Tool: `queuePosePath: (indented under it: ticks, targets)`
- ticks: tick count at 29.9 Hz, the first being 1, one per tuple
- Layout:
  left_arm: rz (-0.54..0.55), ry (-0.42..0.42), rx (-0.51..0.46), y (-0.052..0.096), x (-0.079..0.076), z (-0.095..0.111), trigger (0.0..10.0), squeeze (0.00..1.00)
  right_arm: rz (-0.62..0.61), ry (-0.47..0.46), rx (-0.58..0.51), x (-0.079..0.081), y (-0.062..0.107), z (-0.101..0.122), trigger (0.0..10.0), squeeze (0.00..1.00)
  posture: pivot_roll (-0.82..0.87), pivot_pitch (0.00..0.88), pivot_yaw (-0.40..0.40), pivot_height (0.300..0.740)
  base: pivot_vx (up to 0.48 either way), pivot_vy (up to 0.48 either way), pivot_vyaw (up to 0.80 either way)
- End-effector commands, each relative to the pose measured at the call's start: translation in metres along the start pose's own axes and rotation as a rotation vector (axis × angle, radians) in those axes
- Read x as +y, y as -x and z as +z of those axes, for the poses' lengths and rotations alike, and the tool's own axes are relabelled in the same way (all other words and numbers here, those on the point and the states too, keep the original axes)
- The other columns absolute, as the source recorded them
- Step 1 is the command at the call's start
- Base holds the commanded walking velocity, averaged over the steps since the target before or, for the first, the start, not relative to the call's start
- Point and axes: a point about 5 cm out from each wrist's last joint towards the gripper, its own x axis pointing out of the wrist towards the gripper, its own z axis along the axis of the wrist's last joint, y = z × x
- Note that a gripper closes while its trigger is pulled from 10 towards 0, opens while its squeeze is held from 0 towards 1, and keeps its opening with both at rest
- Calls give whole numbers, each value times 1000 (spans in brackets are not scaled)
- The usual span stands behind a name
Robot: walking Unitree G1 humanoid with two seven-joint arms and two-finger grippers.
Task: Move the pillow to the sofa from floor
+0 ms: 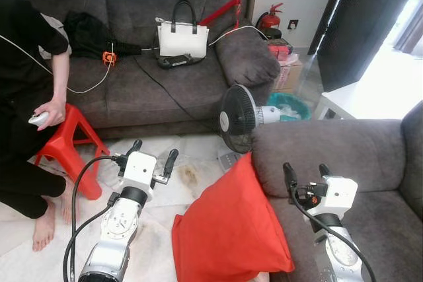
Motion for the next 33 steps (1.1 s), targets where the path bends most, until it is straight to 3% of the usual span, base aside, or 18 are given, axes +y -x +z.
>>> queuePosePath:
  ticks: [1, 15, 33]
  targets:
    - [-12, -8, -1, 1, 1, 2, 10000, 0, 1, -5, -18, 1, -2, 5, 10000, 0, 111, 0, -40, 740, 0, 0, 0]
    - [-31, -6, 3, 3, -3, 1, 10000, 0, -1, 22, 22, 1, -1, 0, 10000, 0, 108, 0, -34, 740, 0, 0, 0]
    - [-27, -6, 13, 1, -4, 0, 10000, 0, 1, 25, 38, 2, -5, -1, 10000, 0, 113, 0, -41, 645, 0, 0, 0]
